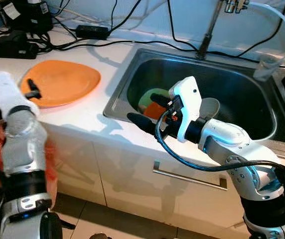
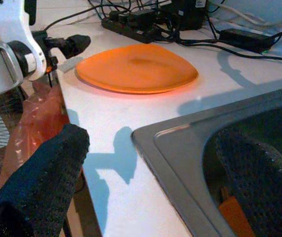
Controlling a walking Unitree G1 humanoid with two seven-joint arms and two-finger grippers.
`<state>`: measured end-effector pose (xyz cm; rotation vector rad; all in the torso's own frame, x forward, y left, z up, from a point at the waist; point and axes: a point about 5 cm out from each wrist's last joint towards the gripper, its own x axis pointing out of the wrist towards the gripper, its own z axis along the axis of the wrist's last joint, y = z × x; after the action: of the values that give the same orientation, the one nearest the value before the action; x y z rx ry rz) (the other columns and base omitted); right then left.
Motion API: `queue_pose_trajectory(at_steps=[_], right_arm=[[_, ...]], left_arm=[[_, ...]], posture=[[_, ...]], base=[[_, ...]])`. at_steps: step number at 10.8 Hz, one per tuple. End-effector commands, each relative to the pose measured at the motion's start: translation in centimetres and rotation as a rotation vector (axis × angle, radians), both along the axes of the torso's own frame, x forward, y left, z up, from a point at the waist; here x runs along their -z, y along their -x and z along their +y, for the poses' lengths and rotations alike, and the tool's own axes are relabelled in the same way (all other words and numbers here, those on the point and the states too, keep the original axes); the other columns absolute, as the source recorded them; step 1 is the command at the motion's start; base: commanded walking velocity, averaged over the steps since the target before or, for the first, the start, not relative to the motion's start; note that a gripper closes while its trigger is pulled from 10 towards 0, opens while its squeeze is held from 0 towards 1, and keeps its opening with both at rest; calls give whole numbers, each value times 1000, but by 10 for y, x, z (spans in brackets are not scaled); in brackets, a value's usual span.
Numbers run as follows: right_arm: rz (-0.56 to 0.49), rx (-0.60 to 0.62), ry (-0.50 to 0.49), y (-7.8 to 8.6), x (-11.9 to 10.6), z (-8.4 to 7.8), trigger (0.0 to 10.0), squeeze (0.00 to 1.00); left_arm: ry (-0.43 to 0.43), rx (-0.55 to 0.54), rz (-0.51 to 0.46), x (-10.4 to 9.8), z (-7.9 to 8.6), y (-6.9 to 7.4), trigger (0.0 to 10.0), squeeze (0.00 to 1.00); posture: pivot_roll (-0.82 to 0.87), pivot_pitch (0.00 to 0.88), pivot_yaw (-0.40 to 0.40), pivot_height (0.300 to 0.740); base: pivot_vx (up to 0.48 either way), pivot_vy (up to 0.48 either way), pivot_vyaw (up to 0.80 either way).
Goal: Kitchen organization
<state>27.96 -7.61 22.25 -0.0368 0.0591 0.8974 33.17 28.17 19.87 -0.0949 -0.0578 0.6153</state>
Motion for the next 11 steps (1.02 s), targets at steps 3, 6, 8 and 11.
queue_pose_trajectory(at_steps=[3, 6, 8, 11], right_arm=[[-7, 20, 7, 0, 1, -3, 10000, 0], [-5, 28, 6, 2, 2, -4, 10000, 0], [-4, 32, 4, 2, 3, -4, 10000, 0], [-3, 43, -1, 3, 3, -4, 10000, 0]], left_arm=[[96, -12, 48, 4, 17, -9, 10000, 0], [124, 48, 93, 7, 26, -20, 10000, 0], [128, 86, 127, 10, 25, -26, 10000, 0], [111, 177, 223, 12, 19, -36, 10000, 0]], posture=[[65, 57, -27, 740], [56, 60, -16, 740], [55, 61, -11, 740], [53, 61, 2, 740]], base=[[0, 0, 0], [0, 0, 0], [0, 0, 0], [0, 0, 0]])
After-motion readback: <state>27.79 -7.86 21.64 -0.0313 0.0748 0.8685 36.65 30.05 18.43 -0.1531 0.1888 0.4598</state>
